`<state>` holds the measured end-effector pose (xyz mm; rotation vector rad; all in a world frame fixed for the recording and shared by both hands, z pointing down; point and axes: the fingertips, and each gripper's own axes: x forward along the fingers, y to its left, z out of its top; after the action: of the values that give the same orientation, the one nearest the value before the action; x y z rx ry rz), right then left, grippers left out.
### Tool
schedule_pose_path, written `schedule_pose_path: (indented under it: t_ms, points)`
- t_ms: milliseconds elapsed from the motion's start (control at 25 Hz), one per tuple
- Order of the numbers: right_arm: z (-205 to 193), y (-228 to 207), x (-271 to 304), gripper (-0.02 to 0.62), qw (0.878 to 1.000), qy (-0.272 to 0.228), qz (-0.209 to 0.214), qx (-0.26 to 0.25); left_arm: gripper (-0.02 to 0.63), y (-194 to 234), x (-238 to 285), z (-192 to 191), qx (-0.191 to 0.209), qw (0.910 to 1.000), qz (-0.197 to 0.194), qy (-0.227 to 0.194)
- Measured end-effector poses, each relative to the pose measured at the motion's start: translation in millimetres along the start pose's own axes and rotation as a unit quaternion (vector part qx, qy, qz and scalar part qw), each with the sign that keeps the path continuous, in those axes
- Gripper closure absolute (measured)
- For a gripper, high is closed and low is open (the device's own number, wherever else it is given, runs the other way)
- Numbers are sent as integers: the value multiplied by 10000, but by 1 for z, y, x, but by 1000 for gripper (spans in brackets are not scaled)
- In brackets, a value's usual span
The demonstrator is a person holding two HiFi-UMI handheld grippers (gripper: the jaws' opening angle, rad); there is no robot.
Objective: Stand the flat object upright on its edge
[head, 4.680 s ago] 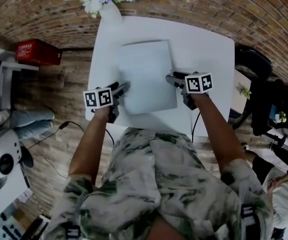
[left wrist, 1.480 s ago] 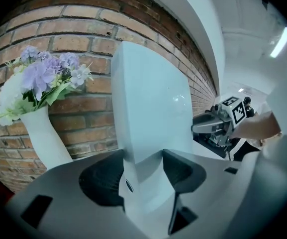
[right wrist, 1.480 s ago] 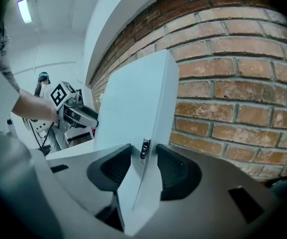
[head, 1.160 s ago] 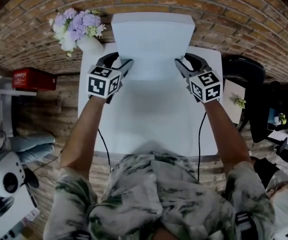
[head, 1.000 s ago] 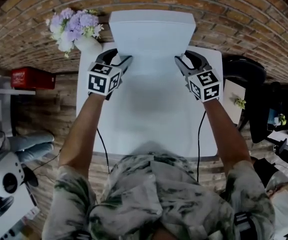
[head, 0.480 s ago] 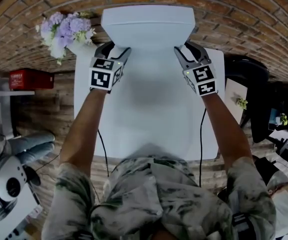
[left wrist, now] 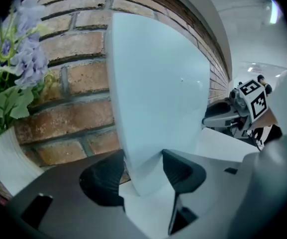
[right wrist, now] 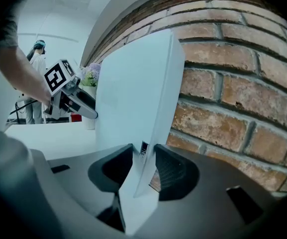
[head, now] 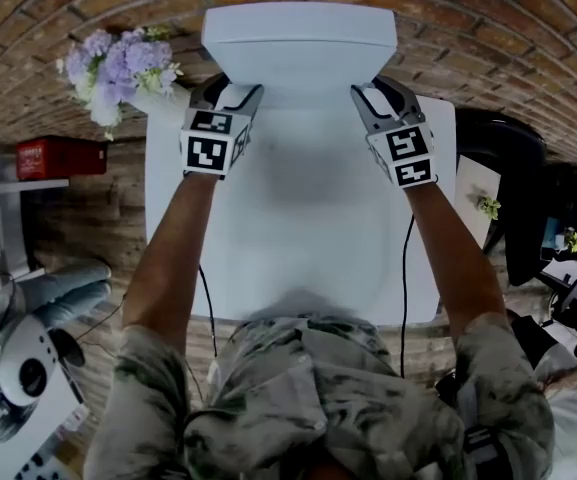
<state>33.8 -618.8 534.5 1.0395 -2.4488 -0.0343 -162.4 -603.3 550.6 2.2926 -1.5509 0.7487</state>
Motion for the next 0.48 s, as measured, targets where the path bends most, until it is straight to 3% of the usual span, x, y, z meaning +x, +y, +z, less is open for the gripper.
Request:
schedule_pose_path:
  t_ms: [480]
  points:
    - [-4,-2,5,432,9998,-125,-7,165,347,2,6,0,-20,10000,-36,-79]
